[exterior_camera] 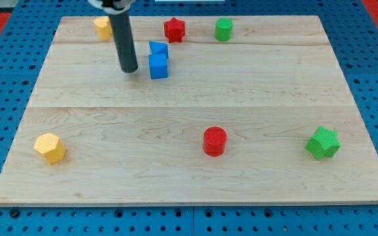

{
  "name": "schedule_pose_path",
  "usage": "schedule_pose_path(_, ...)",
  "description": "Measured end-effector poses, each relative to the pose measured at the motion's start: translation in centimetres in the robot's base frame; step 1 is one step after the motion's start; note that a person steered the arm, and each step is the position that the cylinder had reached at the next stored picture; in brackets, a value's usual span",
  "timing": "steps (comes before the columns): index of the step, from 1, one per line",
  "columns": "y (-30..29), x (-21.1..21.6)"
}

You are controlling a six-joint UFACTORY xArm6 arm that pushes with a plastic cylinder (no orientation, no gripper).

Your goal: Move the blue blocks to the top side of the board slightly

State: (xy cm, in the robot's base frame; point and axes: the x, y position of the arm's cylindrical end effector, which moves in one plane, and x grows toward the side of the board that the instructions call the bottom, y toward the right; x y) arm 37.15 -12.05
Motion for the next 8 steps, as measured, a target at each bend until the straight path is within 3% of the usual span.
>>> schedule_pose_path(1, 1.1, 5.3)
schedule_pose_path(3, 9.0, 2.5)
schedule_pose_path(4, 4.8, 0.2)
schedule_pose_path(5, 4.8, -1.6)
schedule_pose_path(8, 5.6, -1.2)
